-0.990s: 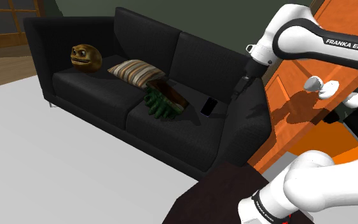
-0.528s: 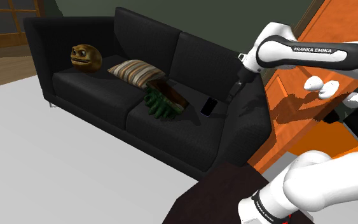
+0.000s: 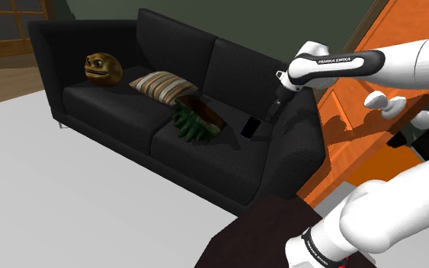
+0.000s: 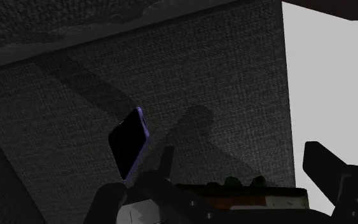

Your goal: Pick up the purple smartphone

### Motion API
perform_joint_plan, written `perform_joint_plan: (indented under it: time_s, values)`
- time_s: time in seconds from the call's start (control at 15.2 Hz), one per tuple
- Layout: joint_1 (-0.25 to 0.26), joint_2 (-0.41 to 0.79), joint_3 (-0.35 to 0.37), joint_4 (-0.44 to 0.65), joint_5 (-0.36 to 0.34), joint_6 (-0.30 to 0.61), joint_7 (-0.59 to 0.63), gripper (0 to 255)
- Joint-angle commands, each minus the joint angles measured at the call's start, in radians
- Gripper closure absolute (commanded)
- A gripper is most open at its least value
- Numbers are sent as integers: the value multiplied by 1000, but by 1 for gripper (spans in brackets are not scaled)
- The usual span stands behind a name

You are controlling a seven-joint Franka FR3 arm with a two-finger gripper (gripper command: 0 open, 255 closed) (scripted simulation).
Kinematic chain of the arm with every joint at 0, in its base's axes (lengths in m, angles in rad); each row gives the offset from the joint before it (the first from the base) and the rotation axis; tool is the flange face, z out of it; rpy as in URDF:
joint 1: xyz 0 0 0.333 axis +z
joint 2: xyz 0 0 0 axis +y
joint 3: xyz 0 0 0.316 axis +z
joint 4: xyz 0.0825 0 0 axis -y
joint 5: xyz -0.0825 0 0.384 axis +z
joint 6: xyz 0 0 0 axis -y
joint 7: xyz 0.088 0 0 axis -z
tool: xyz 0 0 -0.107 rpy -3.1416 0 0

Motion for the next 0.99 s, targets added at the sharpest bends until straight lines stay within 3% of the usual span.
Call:
perform_joint_plan:
  time_s: [0.0, 0.4, 0.79, 0.92]
  values:
    - [0, 71, -29, 28, 30, 41, -70, 0]
    - [-22, 319, -73, 184, 178, 109, -283, 0]
    - [-101, 567, -47, 393, 320, 117, -460, 0]
    - [-106, 582, -41, 385, 330, 138, -468, 0]
